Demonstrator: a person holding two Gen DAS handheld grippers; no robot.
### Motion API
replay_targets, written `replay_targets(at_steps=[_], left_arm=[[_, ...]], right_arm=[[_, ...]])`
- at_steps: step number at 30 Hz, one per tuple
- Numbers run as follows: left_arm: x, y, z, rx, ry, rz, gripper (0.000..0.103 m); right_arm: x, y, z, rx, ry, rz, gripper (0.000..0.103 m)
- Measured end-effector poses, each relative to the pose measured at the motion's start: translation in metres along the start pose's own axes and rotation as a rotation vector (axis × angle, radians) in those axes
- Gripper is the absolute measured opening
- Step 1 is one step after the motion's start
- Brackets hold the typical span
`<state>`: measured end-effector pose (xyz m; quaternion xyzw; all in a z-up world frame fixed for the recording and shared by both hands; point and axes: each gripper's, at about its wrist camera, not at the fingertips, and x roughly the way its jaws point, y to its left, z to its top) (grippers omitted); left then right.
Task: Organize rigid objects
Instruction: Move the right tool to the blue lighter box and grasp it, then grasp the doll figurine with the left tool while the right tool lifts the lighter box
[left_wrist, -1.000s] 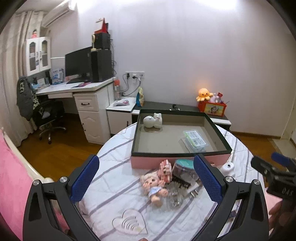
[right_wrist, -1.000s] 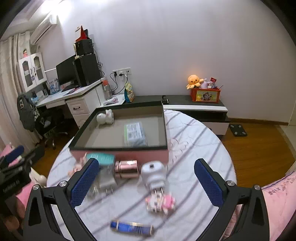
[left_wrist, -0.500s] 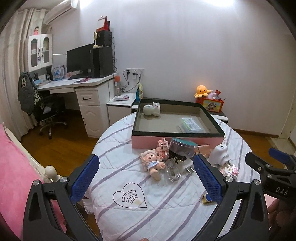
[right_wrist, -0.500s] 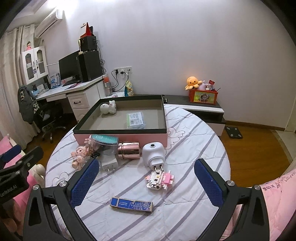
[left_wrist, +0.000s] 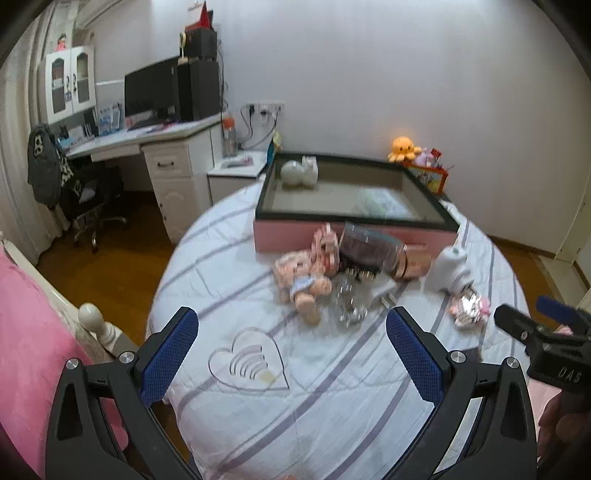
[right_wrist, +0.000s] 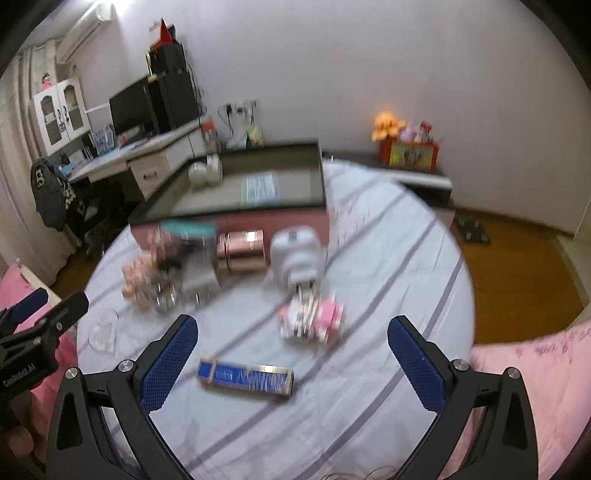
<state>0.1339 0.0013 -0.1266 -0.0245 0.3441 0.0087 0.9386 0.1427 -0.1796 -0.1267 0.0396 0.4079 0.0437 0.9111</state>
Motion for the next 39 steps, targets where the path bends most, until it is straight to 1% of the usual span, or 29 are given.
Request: replay_targets(at_steps=[5, 11, 12, 13, 14, 15, 22, 29, 33, 35, 39], left_arm=[[0.014, 0.002, -0.015, -0.005, 0.057, 0.005, 0.103], [0.028, 0.011, -0.022, -0.030, 0.106, 0.006, 0.103], [0.030, 0.011, -0.022, -0.029, 0.110, 0.007, 0.103], [0.032, 0.011, -0.022, -0.026, 0.113, 0.008, 0.103], [0.034, 0.010, -0.022, -0.022, 0.117, 0.007, 0.103], [0.036, 0.010, -0.022, -0.020, 0.119, 0.007, 0.103], [0.051, 0.008, -0.014, -0.024, 0.129, 0.004, 0.103], [0.065, 0.023, 0.014, -0.079, 0.091, 0.040, 0.103], [0.087, 0.028, 0.025, -0.076, 0.117, 0.053, 0.103], [0.097, 0.028, 0.028, -0.080, 0.131, 0.018, 0.103], [0.114, 0.021, 0.029, -0.070, 0.177, -0.026, 0.100]], right_arm=[[0.022, 0.010, -0.023, 0.000, 0.095, 0.046, 0.103], [0.045, 0.031, -0.035, -0.025, 0.155, 0.063, 0.103], [0.049, 0.033, -0.036, -0.031, 0.163, 0.056, 0.102], [0.052, 0.035, -0.038, -0.040, 0.169, 0.052, 0.098], [0.054, 0.037, -0.040, -0.057, 0.164, 0.038, 0.090], [0.053, 0.039, -0.041, -0.076, 0.151, 0.019, 0.085], [0.051, 0.026, -0.035, -0.075, 0.133, 0.045, 0.085], [0.053, 0.025, -0.024, -0.083, 0.130, 0.061, 0.085], [0.054, 0.027, -0.018, -0.093, 0.126, 0.066, 0.085], [0.054, 0.027, -0.016, -0.095, 0.126, 0.069, 0.085], [0.056, 0.026, -0.012, -0.093, 0.127, 0.068, 0.085]])
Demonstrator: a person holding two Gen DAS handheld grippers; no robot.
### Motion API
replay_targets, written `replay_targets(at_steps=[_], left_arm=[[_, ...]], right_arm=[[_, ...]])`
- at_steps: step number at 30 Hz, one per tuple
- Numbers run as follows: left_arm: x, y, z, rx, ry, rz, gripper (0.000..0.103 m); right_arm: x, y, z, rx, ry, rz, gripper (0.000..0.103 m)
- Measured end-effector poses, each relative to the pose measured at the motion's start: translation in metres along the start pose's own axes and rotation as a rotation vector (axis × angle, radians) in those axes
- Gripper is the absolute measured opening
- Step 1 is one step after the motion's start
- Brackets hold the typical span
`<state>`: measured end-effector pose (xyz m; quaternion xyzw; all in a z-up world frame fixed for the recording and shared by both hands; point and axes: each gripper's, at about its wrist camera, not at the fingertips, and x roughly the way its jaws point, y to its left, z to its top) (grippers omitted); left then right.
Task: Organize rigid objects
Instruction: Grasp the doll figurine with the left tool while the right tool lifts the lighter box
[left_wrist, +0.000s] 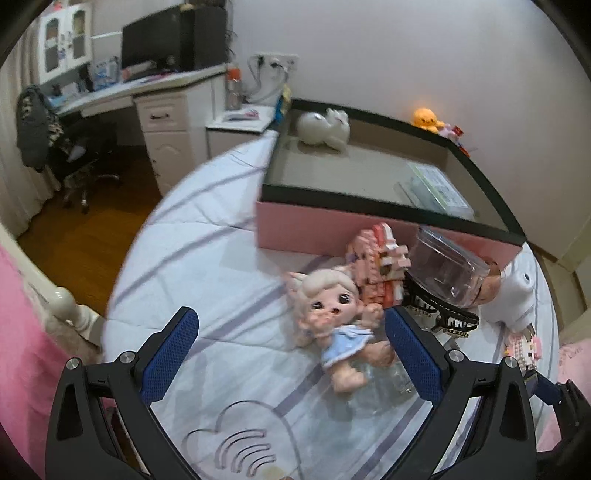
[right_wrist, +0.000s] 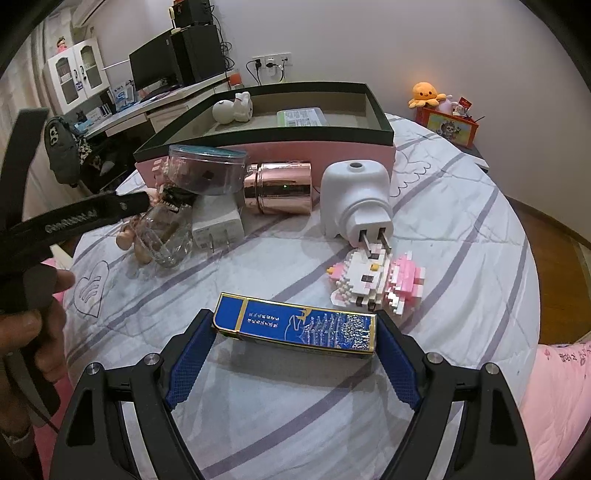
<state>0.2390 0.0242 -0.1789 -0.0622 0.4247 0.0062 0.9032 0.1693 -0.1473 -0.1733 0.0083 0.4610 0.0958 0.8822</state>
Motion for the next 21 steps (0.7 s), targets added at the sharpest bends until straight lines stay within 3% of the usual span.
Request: replay_targets(at_steps=[3, 4, 5, 6, 8, 13, 21], left_arm=[[0.008, -0.001, -0.003, -0.013, 0.014, -0.049, 0.094], [0.012, -0.001, -0.003, -0.019, 0.030, -0.074, 0.087], [0.015, -0.001, -0.003, -0.023, 0.041, -0.101, 0.072], [0.019, -0.003, -0.005, -0.016, 0.060, -0.110, 0.064], [0.018, -0.011, -0.010, 0.030, 0.041, -0.101, 0.055], [0.009, -0.004, -0.012, 0.013, 0.027, -0.140, 0.049], [-0.019, 0.008, -0.024, 0.026, 0.004, -0.116, 0.049]], right_arm=[[0.002, -0.002, 0.002, 0.003, 0.004, -0.003, 0.085], [0.002, -0.003, 0.002, 0.004, 0.004, -0.004, 0.085], [0.002, -0.003, 0.003, 0.004, 0.006, -0.005, 0.085], [0.002, -0.003, 0.003, 0.004, 0.007, -0.004, 0.085], [0.001, -0.004, 0.003, 0.003, 0.006, -0.004, 0.085], [-0.004, -0.006, 0.004, 0.008, -0.005, 0.001, 0.085], [-0.023, -0.005, 0.012, 0.021, -0.044, 0.048, 0.085]])
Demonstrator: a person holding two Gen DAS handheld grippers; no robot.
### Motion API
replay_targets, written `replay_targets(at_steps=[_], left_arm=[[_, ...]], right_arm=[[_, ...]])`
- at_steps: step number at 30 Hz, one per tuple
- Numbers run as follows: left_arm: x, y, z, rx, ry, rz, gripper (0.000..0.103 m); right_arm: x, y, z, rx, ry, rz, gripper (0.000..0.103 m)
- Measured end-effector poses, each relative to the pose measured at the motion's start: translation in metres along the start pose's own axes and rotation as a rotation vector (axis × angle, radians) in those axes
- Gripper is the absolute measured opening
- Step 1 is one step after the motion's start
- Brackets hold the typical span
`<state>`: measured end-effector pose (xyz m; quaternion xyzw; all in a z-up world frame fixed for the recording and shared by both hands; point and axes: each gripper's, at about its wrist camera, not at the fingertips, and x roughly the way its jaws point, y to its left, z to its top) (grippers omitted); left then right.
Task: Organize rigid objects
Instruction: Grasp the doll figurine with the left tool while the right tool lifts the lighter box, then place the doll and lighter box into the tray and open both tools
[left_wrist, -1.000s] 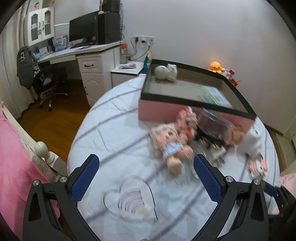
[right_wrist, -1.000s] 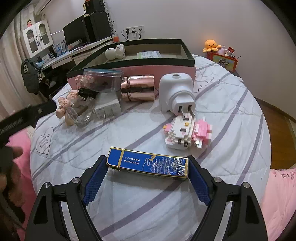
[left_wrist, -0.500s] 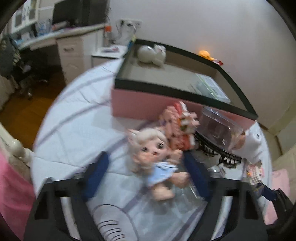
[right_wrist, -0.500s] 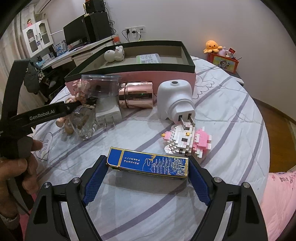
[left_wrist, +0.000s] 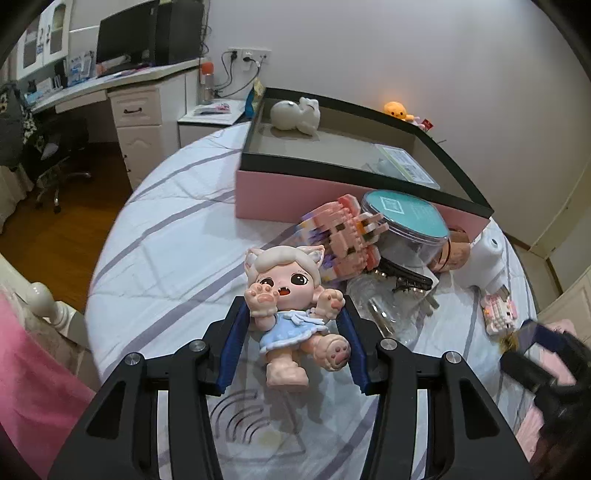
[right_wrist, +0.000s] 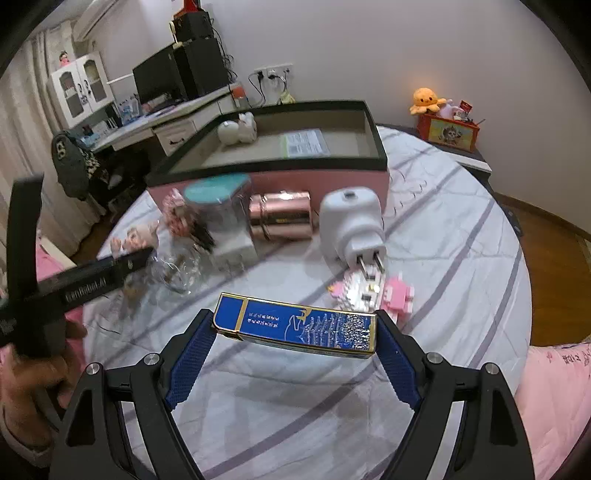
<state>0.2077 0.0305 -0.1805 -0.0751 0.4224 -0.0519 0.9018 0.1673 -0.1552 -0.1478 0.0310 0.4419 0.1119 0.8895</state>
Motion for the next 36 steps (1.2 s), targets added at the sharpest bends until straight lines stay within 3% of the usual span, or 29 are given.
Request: replay_targets(at_steps=[9, 16, 20, 27, 32, 36], left_arm=[[-0.045, 0.004, 0.011, 0.024, -0.083, 0.000, 0.049], [-0.061, -0.015, 0.069, 0.084, -0.213, -0.014, 0.049], [-0.043, -0.029, 0.111, 0.105, -0.239, -0.030, 0.049], [0.027, -0.039, 0.163, 0.110, -0.147, -0.034, 0.049], [0.074, -0.036, 0.175, 0.085, -0.043, -0.024, 0.050], [0.085, -0.034, 0.175, 0.081, -0.024, 0.003, 0.055]], right_arm=[[-0.020, -0.002, 0.033, -0.003, -0.073, 0.036, 0.085], [-0.021, -0.008, 0.101, -0.036, -0.173, 0.032, 0.085], [0.000, -0.016, 0.149, -0.043, -0.190, 0.038, 0.085], [0.082, -0.030, 0.216, -0.019, -0.083, 0.053, 0.085], [0.140, -0.039, 0.226, 0.022, 0.039, 0.051, 0.085], [0.154, -0.041, 0.222, 0.036, 0.088, 0.051, 0.087]])
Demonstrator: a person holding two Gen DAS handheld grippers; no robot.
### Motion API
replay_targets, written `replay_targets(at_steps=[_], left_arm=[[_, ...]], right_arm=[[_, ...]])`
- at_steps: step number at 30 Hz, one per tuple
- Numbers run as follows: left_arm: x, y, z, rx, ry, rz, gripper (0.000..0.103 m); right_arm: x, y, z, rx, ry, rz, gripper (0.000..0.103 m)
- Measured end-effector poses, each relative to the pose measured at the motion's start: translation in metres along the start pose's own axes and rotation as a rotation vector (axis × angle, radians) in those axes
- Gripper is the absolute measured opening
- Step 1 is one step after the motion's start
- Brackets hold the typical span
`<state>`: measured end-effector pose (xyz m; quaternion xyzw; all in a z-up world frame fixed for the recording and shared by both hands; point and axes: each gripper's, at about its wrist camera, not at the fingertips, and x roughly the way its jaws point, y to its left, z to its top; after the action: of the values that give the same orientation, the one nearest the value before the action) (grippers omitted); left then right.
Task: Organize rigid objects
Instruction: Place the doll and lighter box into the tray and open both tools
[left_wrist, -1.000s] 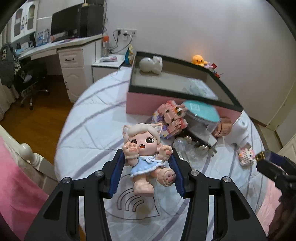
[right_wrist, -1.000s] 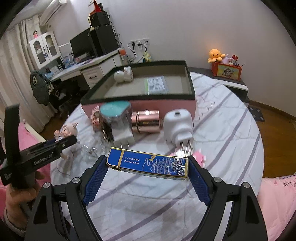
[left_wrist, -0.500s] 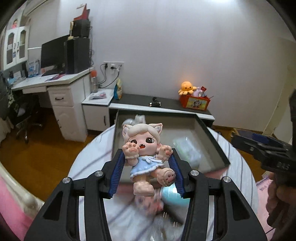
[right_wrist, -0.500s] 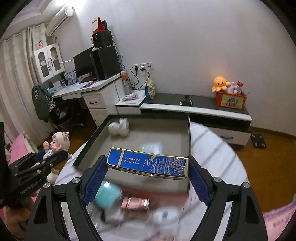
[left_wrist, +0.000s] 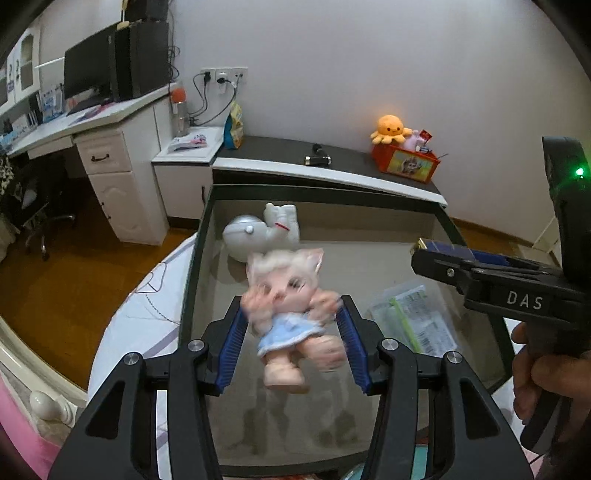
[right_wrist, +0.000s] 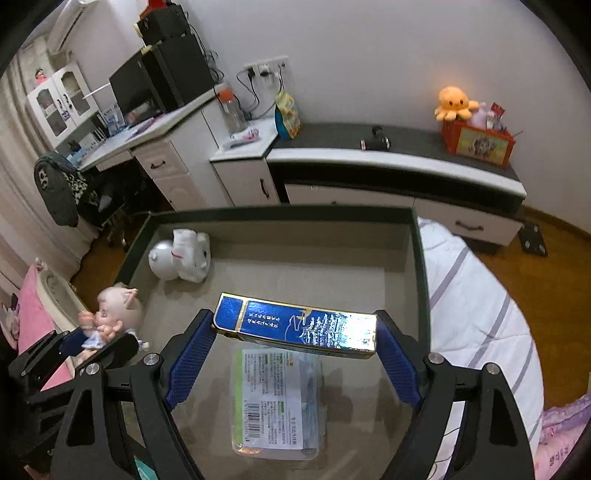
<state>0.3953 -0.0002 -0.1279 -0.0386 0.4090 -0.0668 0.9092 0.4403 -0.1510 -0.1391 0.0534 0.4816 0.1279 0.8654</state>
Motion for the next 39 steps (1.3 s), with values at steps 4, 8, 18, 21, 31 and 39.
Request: replay_targets(at_steps=[4, 8, 18, 21, 31, 39], left_arm=[[-0.018, 0.001, -0.001, -0.006, -0.067, 0.009, 0.090], [-0.047, -0.003, -0.005, 0.010, -0.138, 0.018, 0.098], [-0.123, -0.011, -0.040, 0.003, -0.246, 0.040, 0.103], [-0.145, -0.012, -0.055, 0.000, -0.266, 0.052, 0.103], [-0.206, -0.014, -0.113, -0.011, -0.339, 0.131, 0.103], [-0.230, -0.018, -0.150, -0.025, -0.349, 0.150, 0.103]], right_arm=[[-0.009, -0.004, -0.004, 0.017, -0.012, 0.010, 0.103], [-0.030, -0.007, -0.010, 0.055, -0.053, 0.021, 0.103], [-0.120, 0.015, -0.065, 0.057, -0.231, -0.021, 0.103], [-0.143, 0.023, -0.091, 0.036, -0.270, -0.060, 0.103], [-0.198, 0.033, -0.177, 0.014, -0.377, -0.203, 0.103], [-0.235, 0.043, -0.219, 0.004, -0.434, -0.264, 0.103]])
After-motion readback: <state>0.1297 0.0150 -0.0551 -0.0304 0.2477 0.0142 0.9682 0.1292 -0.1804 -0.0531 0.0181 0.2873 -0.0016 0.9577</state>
